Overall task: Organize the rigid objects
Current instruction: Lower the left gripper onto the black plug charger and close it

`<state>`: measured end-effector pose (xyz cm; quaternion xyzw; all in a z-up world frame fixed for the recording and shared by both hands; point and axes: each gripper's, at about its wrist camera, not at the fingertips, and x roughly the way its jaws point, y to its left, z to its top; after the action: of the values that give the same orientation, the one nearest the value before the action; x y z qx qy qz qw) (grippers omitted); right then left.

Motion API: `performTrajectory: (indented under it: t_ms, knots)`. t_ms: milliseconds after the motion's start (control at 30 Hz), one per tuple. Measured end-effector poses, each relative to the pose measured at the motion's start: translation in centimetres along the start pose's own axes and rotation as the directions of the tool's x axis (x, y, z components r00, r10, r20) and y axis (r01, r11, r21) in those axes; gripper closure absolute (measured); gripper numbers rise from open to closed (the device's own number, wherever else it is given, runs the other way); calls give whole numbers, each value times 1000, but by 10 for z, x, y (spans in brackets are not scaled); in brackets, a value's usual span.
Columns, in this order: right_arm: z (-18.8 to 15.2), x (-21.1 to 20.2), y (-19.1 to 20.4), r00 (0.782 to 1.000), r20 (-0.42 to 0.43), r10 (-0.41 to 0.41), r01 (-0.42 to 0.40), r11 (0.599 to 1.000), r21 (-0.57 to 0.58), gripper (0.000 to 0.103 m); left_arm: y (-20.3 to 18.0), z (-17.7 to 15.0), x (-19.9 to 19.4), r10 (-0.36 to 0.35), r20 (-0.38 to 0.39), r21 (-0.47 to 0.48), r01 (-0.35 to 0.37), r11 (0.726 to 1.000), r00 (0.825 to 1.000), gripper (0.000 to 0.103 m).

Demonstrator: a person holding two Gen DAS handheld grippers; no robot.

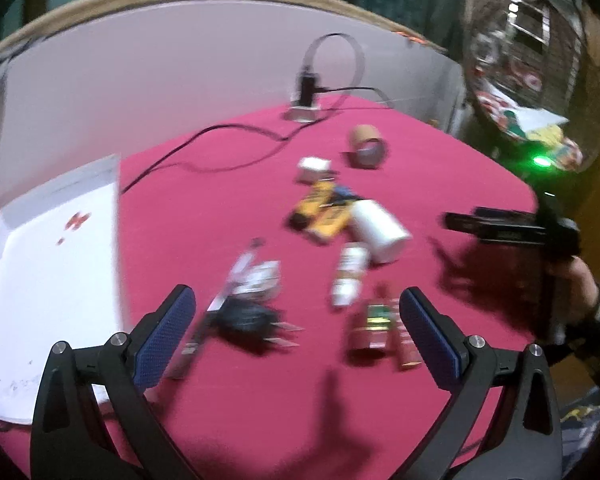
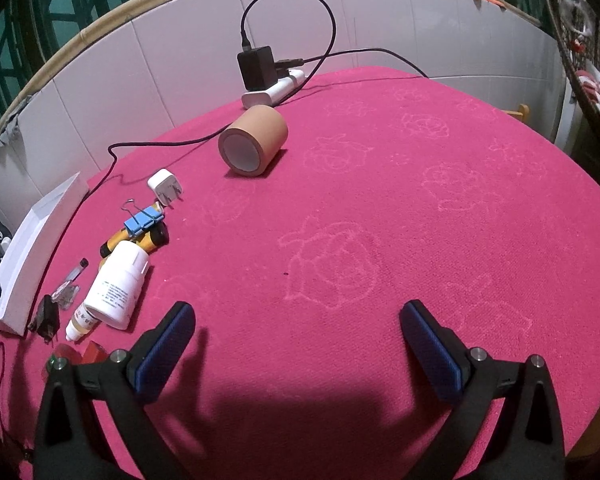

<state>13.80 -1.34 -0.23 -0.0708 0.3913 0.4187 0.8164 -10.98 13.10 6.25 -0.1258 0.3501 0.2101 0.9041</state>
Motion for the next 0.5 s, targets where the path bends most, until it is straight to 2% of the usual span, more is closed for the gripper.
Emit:
performTrajectory:
  t_ms: [133, 367, 433, 500]
  knots:
    - [0, 0, 0, 1000, 0, 0, 0, 1000, -1, 0, 20, -5, 18, 13, -51, -21, -14, 1000, 999, 5]
    - [1, -1, 0, 1000, 2, 6, -6, 1000, 1, 0, 8, -16, 37, 57, -92, 84, -49, 995, 994, 16]
    - [1, -1, 0, 1000, 2, 6, -6, 1000, 1, 0, 8, -17, 42, 54, -106, 90, -45, 995, 993, 30]
    - [1, -1, 0, 1000, 1, 5, -5, 1000, 0, 0, 5, -18, 47, 57, -114, 99, -46, 994, 992, 38]
